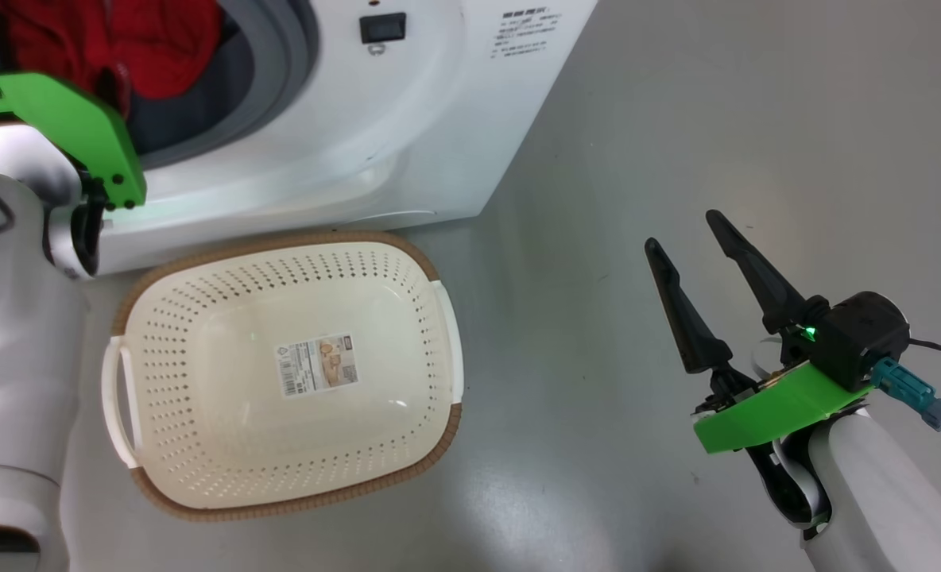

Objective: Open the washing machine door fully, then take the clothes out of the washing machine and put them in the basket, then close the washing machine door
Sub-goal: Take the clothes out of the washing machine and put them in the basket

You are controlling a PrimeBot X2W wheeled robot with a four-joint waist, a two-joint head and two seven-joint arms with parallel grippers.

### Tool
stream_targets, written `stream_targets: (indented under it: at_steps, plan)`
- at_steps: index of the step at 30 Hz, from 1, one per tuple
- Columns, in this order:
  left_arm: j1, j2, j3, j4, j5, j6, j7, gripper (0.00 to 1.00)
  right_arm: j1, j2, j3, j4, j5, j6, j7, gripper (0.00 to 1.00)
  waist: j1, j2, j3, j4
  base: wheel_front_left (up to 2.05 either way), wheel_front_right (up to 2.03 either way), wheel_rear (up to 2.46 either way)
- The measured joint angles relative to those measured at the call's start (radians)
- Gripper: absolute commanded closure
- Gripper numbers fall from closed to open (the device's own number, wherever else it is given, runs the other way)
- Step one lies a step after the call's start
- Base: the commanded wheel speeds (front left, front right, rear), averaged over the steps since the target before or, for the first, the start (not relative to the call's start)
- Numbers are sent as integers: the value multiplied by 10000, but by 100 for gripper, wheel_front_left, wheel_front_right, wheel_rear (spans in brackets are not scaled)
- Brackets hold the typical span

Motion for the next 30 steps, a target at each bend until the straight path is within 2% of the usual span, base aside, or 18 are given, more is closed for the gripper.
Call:
stream_targets:
  at_steps: [9, 10, 11, 12, 13, 21, 26, 30]
  plan:
    - [-315, 134, 36, 458, -171, 38, 244, 0, -127, -46, 98, 58, 33, 0, 0, 0, 0, 0, 264, -173, 0, 0, 0]
    - [-337, 140, 19, 485, -171, 38, 178, 16, -151, -46, 121, 65, 44, 0, 0, 0, 0, 0, 283, -182, 0, 0, 0]
    - [-347, 144, 8, 493, -171, 31, 92, 16, -166, -46, 138, 65, 82, 0, 0, 0, 0, 1, 295, -188, 0, 0, 0]
    - [-347, 153, -10, 489, -171, 21, -98, 83, -179, -46, 157, 71, 90, 0, 0, 0, 0, 0, 304, -192, 0, 0, 0]
    - [-347, 150, -35, 500, -171, 8, -180, 100, -191, -46, 174, 81, 90, 0, 0, 0, 0, 0, 307, -195, 0, 0, 0]
    - [-338, 136, -96, 671, -173, -59, -911, 100, -197, -44, 198, 90, 117, 0, 0, 0, 0, 0, 269, -178, 0, 0, 0]
    - [-213, 157, -98, 573, -198, -98, -2048, 100, -197, -27, 198, 119, 117, 0, 0, 0, 0, 0, 197, -126, 0, 0, 0]
    - [120, 140, -17, 416, -410, -345, -3091, 100, -195, -21, 142, 128, 119, 0, 0, 0, 0, 0, 57, -55, 0, 0, 0]
